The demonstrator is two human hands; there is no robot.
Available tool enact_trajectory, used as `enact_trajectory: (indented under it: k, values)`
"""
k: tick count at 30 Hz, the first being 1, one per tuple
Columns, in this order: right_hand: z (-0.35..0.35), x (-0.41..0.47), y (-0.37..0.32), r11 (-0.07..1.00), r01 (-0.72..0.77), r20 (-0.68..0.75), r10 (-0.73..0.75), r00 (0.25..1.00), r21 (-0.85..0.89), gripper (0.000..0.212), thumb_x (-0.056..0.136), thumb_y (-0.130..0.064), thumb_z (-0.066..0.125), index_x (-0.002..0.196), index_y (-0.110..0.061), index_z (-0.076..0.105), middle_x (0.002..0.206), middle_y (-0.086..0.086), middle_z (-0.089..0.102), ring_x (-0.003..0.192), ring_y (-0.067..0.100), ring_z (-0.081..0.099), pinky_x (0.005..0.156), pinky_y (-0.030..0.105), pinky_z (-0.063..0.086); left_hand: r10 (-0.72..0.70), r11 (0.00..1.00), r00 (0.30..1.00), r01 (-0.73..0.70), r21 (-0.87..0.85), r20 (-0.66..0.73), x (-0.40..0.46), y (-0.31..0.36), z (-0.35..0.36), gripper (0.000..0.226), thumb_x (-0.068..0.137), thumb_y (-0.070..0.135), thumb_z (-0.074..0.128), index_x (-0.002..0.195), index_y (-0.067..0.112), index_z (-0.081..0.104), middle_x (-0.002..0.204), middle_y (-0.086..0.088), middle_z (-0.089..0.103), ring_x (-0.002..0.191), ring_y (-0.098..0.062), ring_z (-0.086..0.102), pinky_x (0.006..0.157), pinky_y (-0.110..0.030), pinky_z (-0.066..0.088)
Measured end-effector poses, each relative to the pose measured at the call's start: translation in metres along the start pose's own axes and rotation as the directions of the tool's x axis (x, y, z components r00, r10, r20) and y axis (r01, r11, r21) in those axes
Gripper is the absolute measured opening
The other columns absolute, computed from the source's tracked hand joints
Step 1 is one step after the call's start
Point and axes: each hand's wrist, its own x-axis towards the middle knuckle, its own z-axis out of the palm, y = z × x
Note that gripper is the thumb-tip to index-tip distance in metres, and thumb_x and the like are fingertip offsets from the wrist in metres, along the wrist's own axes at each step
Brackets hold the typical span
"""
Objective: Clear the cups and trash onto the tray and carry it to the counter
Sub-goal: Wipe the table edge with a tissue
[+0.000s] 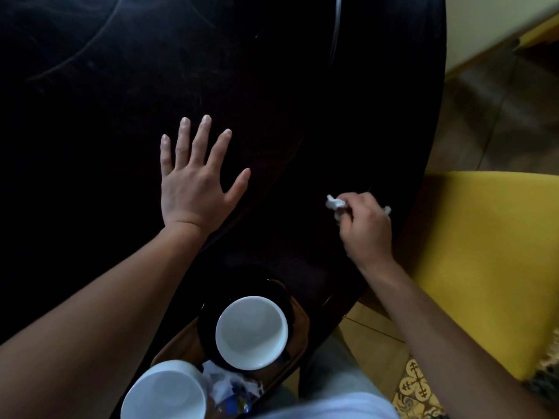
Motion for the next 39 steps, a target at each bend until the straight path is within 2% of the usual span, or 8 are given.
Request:
enact_trajectory:
  k: [5, 10, 17, 22, 25, 27, 30, 39]
  values:
    - [-0.021, 0.019, 0.012, 0.993, -0.037, -0.03, 0.04, 0.999, 0.114, 0.016, 0.09, -0.01, 0.065, 0.106, -0.011, 0.071, 0.097, 0.006, 0.066, 0.084, 0.012, 0.054, 0.067, 0.008, 0.032, -0.001, 1.0, 1.0, 0.001, 0.009, 0.0, 0.001, 0.001, 0.0, 0.074, 0.099, 0.067, 0.033, 0.16, 0.025, 0.031, 0.172, -0.006, 0.016, 0.159, -0.031, 0.005, 0.126, -0.058, 0.005]
    - [-0.047, 0.063, 0.042, 0.991, -0.128, -0.103, 0.13, 0.986, 0.022, 0.019, 0.09, -0.017, 0.065, 0.108, -0.013, 0.071, 0.1, 0.011, 0.07, 0.09, 0.027, 0.064, 0.07, 0.022, 0.035, -0.007, 1.0, 1.0, 0.007, 0.003, -0.005, 0.001, 0.0, 0.0, 0.075, 0.098, 0.068, 0.032, 0.16, 0.025, 0.032, 0.172, -0.005, 0.016, 0.159, -0.03, 0.005, 0.127, -0.058, 0.005]
    - [-0.019, 0.038, 0.036, 0.98, -0.189, -0.071, 0.193, 0.979, 0.055, 0.016, 0.092, -0.02, 0.066, 0.106, -0.013, 0.07, 0.098, 0.009, 0.07, 0.088, 0.025, 0.065, 0.069, 0.025, 0.038, -0.014, 1.0, 1.0, 0.014, 0.002, -0.002, 0.002, 0.002, 0.0, 0.073, 0.099, 0.067, 0.034, 0.159, 0.026, 0.033, 0.172, -0.004, 0.016, 0.159, -0.03, 0.005, 0.127, -0.057, 0.004]
    - [0.007, -0.002, -0.003, 0.994, -0.035, -0.019, 0.038, 0.999, 0.108, 0.014, 0.093, -0.014, 0.062, 0.105, -0.012, 0.069, 0.098, 0.004, 0.065, 0.08, 0.011, 0.054, 0.065, 0.021, 0.038, -0.01, 1.0, 1.0, 0.01, 0.005, -0.001, 0.001, 0.002, 0.0, 0.073, 0.099, 0.067, 0.033, 0.159, 0.026, 0.032, 0.172, -0.004, 0.016, 0.159, -0.031, 0.006, 0.127, -0.057, 0.004]
    - [0.004, 0.011, 0.004, 0.998, 0.034, -0.019, -0.033, 0.999, 0.055, 0.016, 0.092, -0.012, 0.06, 0.105, -0.012, 0.069, 0.1, 0.007, 0.065, 0.083, 0.019, 0.059, 0.068, 0.028, 0.042, -0.011, 1.0, 1.0, 0.011, 0.006, -0.001, 0.001, 0.0, -0.001, 0.073, 0.099, 0.067, 0.033, 0.159, 0.026, 0.033, 0.172, -0.004, 0.016, 0.159, -0.03, 0.006, 0.127, -0.057, 0.004]
    - [-0.005, 0.034, 0.018, 1.0, -0.009, -0.088, 0.007, 0.996, -0.014, 0.018, 0.09, -0.013, 0.059, 0.105, -0.012, 0.069, 0.1, 0.011, 0.066, 0.088, 0.031, 0.063, 0.069, 0.034, 0.043, -0.008, 1.0, 1.0, 0.008, 0.008, -0.003, 0.0, -0.001, -0.001, 0.072, 0.099, 0.066, 0.034, 0.159, 0.026, 0.033, 0.172, -0.004, 0.016, 0.159, -0.03, 0.006, 0.127, -0.056, 0.004]
    - [-0.016, 0.059, 0.031, 0.992, -0.105, -0.127, 0.096, 0.987, -0.068, 0.018, 0.094, -0.017, 0.057, 0.108, -0.012, 0.068, 0.102, 0.012, 0.066, 0.09, 0.033, 0.063, 0.067, 0.029, 0.035, -0.004, 1.0, 1.0, 0.004, 0.004, -0.004, -0.003, -0.002, -0.001, 0.072, 0.099, 0.066, 0.035, 0.159, 0.026, 0.033, 0.172, -0.004, 0.017, 0.159, -0.03, 0.006, 0.127, -0.056, 0.004]
    - [0.006, -0.028, -0.004, 0.984, 0.177, 0.068, -0.176, 0.982, -0.016, 0.023, 0.083, -0.004, 0.061, 0.104, -0.012, 0.069, 0.094, 0.006, 0.063, 0.086, 0.025, 0.062, 0.067, 0.035, 0.049, -0.001, 1.0, 1.0, 0.001, 0.003, -0.015, -0.002, -0.002, 0.0, 0.071, 0.099, 0.066, 0.036, 0.159, 0.026, 0.033, 0.171, -0.004, 0.018, 0.159, -0.031, 0.007, 0.127, -0.057, 0.005]
